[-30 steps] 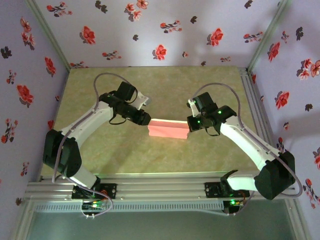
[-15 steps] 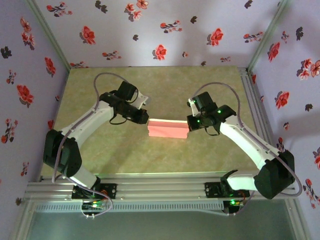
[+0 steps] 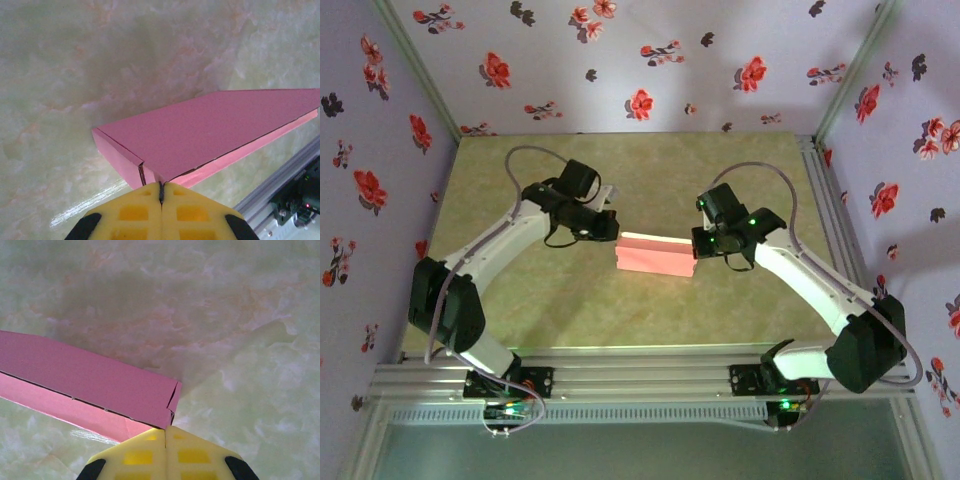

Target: Fold the paper box

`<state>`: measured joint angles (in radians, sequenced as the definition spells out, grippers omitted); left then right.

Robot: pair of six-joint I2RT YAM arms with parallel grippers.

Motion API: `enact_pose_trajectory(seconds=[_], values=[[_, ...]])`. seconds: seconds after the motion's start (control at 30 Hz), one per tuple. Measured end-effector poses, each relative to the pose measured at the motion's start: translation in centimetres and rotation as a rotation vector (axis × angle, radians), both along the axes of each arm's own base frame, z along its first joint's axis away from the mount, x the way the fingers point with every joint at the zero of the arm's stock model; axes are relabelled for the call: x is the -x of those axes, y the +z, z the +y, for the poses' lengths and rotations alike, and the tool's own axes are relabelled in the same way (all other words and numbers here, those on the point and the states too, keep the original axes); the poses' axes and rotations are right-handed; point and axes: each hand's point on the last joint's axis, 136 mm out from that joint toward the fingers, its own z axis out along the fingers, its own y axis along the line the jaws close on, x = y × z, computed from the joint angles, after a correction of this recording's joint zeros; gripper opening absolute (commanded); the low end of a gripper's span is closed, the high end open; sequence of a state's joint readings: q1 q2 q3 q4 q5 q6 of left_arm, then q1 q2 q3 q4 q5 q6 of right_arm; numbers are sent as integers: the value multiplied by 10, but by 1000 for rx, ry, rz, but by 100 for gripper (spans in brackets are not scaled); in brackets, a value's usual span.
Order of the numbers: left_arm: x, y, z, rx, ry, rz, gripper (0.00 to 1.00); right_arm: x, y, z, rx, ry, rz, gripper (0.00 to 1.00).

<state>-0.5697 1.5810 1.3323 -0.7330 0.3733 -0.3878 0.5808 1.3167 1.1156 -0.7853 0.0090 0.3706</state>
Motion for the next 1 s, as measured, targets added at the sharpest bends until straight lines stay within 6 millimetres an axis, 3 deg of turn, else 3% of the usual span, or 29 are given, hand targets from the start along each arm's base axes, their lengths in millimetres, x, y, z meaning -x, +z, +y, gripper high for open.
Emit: enact_pose_trajectory(seconds=[0.77,1.0], values=[[-4,-7,1,-16,43,-110,0,-12,2,2,-100,-213,-2,0],[0,-7,1,-10,38,-128,0,-6,0,0,-142,-227,-60,0]])
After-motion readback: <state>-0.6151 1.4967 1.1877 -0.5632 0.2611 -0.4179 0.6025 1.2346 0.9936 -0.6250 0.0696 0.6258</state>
